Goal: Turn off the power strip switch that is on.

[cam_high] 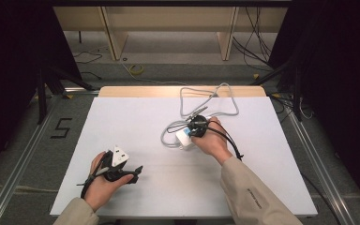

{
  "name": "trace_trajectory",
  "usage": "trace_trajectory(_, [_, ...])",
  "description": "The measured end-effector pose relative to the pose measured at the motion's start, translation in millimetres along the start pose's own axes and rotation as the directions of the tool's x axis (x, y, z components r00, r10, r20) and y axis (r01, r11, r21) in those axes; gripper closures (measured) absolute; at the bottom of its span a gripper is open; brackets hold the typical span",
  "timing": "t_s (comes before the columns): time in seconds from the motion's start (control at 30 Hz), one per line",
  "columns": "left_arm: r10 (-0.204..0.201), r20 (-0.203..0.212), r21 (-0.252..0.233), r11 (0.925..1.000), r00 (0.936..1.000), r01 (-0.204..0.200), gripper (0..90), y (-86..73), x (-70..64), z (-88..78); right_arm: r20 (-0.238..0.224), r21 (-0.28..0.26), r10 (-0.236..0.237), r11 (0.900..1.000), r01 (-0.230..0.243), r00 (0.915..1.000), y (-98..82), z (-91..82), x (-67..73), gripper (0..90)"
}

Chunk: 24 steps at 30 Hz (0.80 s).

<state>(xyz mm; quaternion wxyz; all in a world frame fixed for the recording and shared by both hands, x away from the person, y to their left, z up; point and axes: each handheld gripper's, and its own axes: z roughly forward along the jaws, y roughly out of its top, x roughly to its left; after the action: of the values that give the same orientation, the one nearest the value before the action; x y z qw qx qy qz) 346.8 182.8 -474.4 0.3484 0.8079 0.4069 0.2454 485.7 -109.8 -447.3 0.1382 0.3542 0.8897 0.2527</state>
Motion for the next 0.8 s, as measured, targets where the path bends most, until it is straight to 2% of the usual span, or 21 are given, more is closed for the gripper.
trace_trajectory(0.53, [-0.001,0.0,0.0,1.0,1.0,0.001,16.1,0.1,-0.2,0.0,0.005,-0.009,-0.003,1.0,0.003,1.0,-0.8,0.1,0.5,90.0])
trace_trajectory(0.73, [0.001,0.002,0.001,1.0,1.0,-0.001,16.1,0.2,-0.4,0.0,0.002,-0.021,0.004,1.0,-0.004,1.0,-2.6,-0.2,0.0,90.0])
trace_trajectory(0.8, [0.0,0.002,0.001,1.0,1.0,0.0,16.0,0.2,-0.4,0.1,-0.007,-0.044,0.017,0.999,-0.017,0.9998,-2.3,-2.6,-1.3,90.0])
